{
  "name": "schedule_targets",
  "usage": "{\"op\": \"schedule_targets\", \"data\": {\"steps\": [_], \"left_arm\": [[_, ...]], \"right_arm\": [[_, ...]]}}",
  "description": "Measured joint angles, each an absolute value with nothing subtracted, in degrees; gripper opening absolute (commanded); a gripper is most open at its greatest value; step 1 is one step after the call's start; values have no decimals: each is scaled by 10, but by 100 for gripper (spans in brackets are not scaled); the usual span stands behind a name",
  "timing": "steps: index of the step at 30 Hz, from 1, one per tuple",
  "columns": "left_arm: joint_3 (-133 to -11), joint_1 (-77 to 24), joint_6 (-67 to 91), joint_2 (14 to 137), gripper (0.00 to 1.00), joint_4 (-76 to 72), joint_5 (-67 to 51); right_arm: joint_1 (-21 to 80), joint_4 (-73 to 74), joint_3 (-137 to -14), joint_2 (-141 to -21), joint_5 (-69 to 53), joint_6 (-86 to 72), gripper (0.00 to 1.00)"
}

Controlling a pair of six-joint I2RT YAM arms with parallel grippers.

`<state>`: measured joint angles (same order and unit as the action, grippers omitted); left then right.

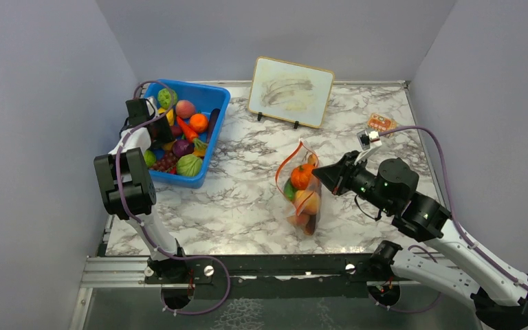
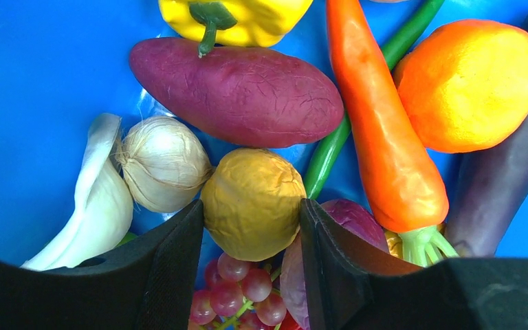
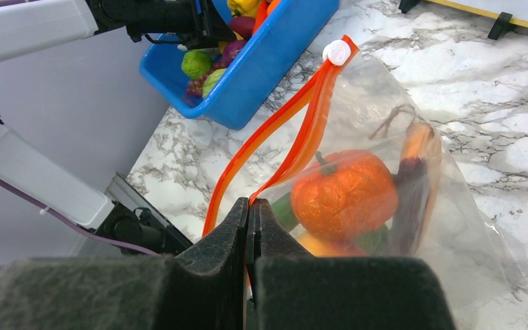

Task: Place the food in the zip-top bag and seal the zipper
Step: Pick up the fake fruit from the bin.

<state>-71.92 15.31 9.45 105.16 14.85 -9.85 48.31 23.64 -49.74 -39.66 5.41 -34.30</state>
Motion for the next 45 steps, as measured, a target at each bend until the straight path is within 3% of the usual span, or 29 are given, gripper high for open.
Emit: {"op": "schedule_targets", "data": {"steps": [14,23,33,45], "left_arm": [[-713,147,92,999,32,152,-93],[-707,60,82,875,31,154,-64],[-669,19,115,753,32,133,-189],[-636,-94,184,721,32,123,-383]], "right_arm": [[483,241,-497,-397,54,-349,1],[483,245,-497,-404,54,-349,1],[483,257,-497,-418,60,-351,1],[483,248,-497,-453,88,-364,1]]}}
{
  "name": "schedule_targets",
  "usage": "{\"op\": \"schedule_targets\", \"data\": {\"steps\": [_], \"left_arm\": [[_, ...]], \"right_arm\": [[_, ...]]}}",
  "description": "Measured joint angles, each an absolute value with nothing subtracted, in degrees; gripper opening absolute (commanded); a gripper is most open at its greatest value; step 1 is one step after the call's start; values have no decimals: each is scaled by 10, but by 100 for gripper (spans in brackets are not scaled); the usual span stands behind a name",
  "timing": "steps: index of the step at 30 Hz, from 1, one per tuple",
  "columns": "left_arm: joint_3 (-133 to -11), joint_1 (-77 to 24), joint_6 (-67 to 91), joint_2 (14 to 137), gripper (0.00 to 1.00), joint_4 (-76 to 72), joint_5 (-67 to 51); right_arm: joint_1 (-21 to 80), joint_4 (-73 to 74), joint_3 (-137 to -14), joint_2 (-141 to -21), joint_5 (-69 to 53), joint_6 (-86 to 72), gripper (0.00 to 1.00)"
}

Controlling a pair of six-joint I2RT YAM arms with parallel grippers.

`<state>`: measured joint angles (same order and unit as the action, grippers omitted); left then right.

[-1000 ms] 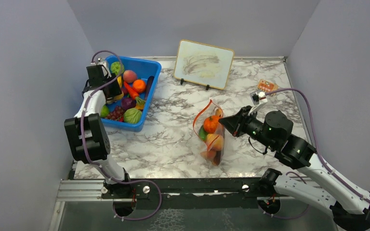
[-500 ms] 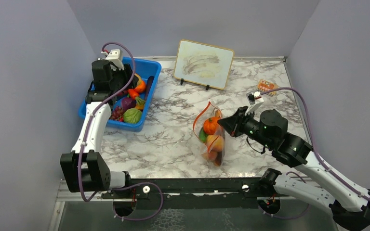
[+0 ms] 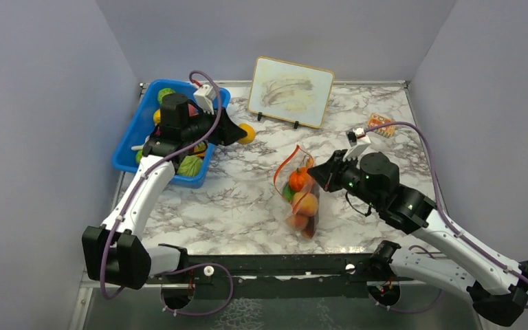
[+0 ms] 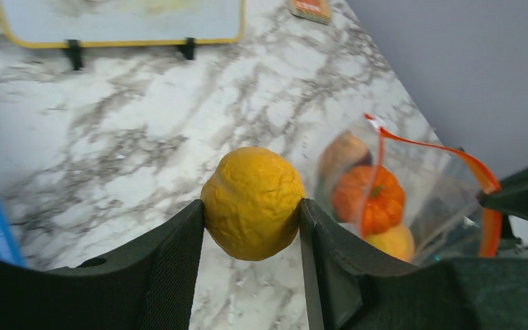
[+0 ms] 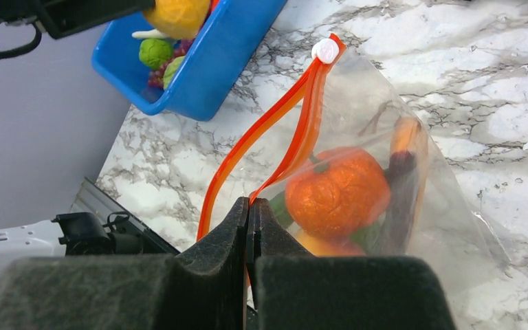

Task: Place the food in the zip-top bag and seal the zipper
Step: Pick up the fake fruit from the bin, then place the fake fruit in the zipper food storage bag.

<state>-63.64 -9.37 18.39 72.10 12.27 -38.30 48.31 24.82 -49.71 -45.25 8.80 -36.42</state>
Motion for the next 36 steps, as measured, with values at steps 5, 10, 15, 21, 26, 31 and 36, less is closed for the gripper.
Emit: {"op": "schedule_targets", "data": {"steps": [5,10,15,21,26,31,36], "left_arm": [[-613,-169,219,705,32,98,-426],[-598,-259,248,688,32,64,-447],[-597,-311,261,685,32,41,-449],[-586,-354,265,685,34,30,-446],[-564,-375,265,691,34,27,-438],[-549,-391,263,705,45,31,-414],[-546,-402,262,720,65,33,-395]], "right_arm": [[483,237,-497,-469,89,-367,1],[483,230,-497,-478,89,-368,1],[483,227,-497,-480,89,-368,1],[483,222,-497,-480,88,-365,1],[483,213,-497,-479,86,-357,1],[483,208,-497,-478,81,-350,1],[483,199,-497,-478,65,-337,1]]}}
